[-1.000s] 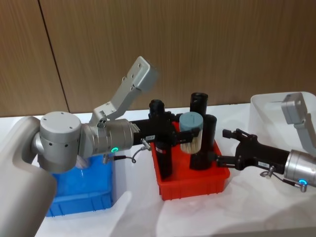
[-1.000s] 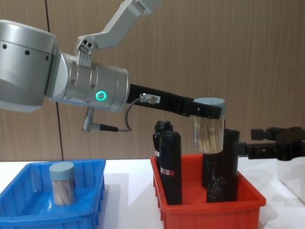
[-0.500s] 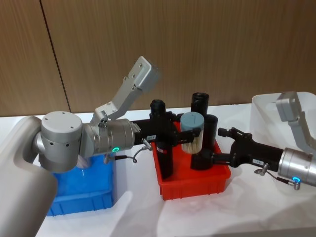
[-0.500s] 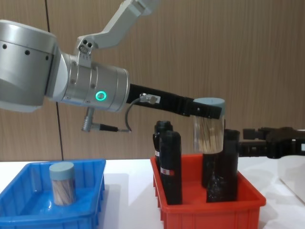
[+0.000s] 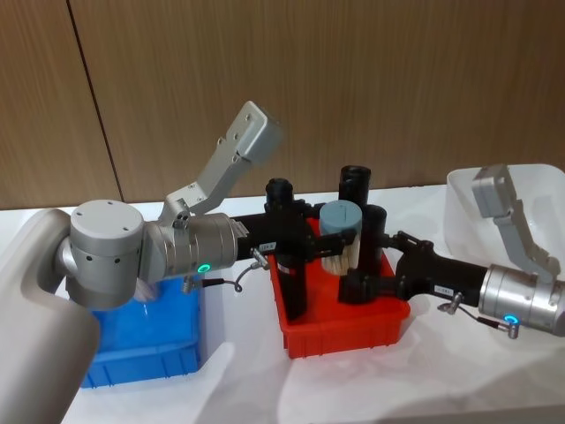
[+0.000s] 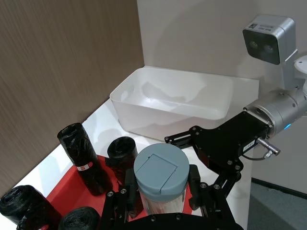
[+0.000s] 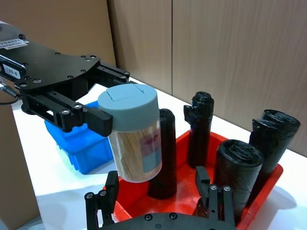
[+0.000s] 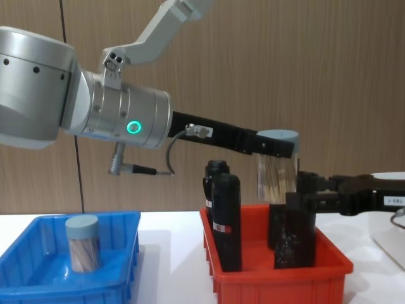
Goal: Pick the cotton swabs from the blue box and place them into the white box.
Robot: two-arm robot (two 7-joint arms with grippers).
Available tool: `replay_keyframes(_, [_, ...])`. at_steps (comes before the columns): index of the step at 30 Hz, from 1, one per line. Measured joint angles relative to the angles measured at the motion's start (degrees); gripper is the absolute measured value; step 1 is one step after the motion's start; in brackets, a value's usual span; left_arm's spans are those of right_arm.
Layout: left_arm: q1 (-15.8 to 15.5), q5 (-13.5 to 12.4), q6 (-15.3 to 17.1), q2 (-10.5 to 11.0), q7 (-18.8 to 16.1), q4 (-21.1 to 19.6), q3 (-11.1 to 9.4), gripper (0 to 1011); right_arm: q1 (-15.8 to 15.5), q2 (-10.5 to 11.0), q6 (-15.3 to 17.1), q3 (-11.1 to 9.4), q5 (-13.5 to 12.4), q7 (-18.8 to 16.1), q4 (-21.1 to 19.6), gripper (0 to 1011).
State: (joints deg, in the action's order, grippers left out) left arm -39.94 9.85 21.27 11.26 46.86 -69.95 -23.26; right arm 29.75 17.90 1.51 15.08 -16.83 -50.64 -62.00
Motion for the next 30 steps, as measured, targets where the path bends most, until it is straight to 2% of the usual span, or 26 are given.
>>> replay_keyframes(14, [0.0,0.0,0.0,0.0,0.0,0.0,0.0,654,0.7,-0.6,-0.5,1.2,-0.1,-1.2,0.8,1002])
replay_keyframes(30, [0.0,0.0,0.0,0.0,0.0,0.0,0.0,654,1.6,-0.9,-0.5,1.7,-2.6,-2.0,0.9,1002])
